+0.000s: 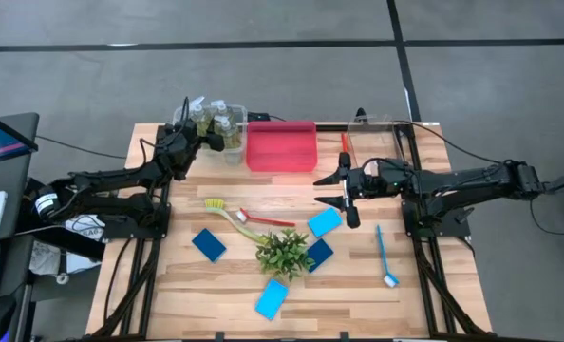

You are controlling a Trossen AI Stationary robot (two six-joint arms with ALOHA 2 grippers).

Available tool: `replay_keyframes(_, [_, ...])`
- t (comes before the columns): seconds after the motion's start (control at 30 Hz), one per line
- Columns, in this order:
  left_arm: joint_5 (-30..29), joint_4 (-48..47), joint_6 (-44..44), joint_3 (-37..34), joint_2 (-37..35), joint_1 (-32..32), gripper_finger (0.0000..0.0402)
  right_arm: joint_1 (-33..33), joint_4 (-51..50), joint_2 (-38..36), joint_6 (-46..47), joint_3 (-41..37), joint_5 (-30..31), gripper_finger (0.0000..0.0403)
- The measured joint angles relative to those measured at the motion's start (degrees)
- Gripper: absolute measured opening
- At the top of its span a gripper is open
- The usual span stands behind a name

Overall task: Pick & Place Kitchen Sink Supplies
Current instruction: Put the yellow dishwashing liquid into the white bin

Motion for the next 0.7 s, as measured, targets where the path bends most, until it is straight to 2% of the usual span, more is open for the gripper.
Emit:
replay_keyframes(0.37, [-0.33,-3.58,-1.33,0.0,0.02,-3.12,0.0287,0.0,-0.02,0.0,0.12,0.0,-0.02,0.0181])
replay_keyframes(0.7, [-4.47,-4.38,0.2,0.0,0.02,-5.22,0.0287,0.0,-0.07,0.0,0.48,0.0,-0.02,0.0184])
